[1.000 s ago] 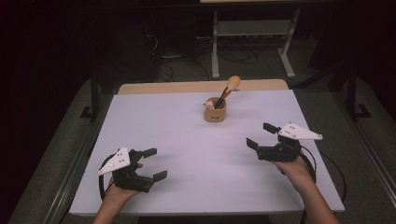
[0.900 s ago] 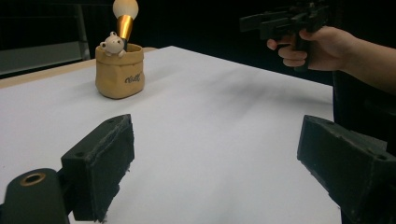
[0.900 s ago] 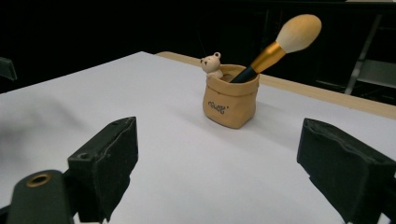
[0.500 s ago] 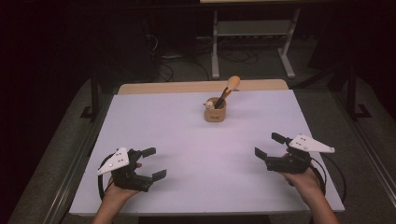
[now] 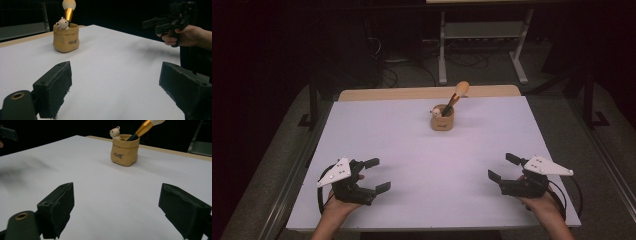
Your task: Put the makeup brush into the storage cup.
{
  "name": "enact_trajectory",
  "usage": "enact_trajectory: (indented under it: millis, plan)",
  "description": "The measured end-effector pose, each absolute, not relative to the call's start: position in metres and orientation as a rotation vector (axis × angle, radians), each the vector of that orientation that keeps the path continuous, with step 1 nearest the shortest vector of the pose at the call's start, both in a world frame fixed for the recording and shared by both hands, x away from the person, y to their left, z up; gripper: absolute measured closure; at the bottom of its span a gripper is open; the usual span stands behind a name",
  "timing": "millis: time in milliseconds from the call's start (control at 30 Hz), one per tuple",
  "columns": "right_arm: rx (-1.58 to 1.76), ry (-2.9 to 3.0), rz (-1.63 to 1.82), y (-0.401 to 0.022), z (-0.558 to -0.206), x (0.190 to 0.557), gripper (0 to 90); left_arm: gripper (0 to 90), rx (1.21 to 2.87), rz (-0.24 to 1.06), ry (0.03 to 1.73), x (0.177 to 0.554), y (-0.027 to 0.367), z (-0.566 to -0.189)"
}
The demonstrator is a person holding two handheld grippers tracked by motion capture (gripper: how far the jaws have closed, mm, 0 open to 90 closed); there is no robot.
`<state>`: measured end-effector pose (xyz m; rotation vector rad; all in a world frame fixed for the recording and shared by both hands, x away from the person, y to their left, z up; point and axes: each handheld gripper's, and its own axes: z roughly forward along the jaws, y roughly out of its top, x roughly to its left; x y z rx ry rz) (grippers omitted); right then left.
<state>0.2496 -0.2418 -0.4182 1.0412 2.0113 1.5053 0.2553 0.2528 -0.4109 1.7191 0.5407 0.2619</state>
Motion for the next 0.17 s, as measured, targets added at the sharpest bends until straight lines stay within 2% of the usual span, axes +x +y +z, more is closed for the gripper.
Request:
enact_trajectory:
  millis: [167]
  plan:
    - [1.040, 2.024, 1.496, -0.2412, -0.4197, 0.2507, 12.2, 10.5, 1.730, 0.263, 0.543, 0.2566, 0.2529, -0.4120]
